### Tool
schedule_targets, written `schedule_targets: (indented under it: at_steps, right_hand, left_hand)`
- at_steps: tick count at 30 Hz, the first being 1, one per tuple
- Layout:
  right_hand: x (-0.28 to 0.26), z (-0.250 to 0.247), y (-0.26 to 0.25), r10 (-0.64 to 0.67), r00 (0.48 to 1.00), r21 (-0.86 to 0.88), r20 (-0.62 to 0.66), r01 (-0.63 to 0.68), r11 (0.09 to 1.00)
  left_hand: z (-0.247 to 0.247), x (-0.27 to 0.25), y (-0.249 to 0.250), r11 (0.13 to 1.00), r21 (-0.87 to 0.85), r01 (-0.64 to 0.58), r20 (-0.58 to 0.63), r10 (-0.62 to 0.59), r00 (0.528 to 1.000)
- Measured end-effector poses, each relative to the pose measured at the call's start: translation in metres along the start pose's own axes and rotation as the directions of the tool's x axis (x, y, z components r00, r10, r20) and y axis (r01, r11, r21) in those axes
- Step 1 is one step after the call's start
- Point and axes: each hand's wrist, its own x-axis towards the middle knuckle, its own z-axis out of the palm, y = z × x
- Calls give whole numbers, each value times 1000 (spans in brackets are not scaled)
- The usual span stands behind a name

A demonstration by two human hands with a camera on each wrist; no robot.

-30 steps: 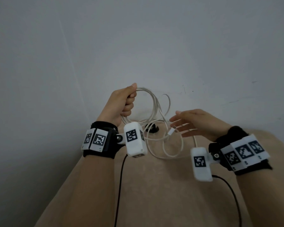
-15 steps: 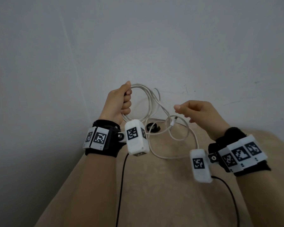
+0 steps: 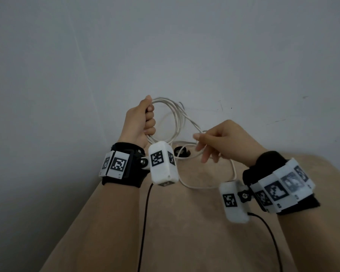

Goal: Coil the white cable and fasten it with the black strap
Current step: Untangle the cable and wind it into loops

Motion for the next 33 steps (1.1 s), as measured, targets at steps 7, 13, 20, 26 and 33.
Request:
schedule_targets:
  at_steps: [7, 13, 20, 26, 33]
  right_hand:
    - [8, 43, 16, 274, 898, 153, 344, -341, 927]
    - [13, 35, 22, 245, 965, 560, 97, -257, 788]
    - [15, 37, 19, 62, 992, 461, -109, -5, 888]
    - [14, 30, 21, -51, 973, 395, -227, 140, 908]
    - [11, 28, 16, -116, 985, 368, -129, 156, 917]
  left_hand:
    - [19, -5, -7, 1000, -16, -18, 9, 18, 1000]
    - [19, -5, -7, 998, -62, -27, -7, 27, 1000]
    - [15, -3, -10, 994, -104, -35, -66, 28, 997]
    - [17, -4, -10, 999, -33, -43, -52, 42, 998]
    - [22, -5, -13, 998, 18, -57, -40, 58, 998]
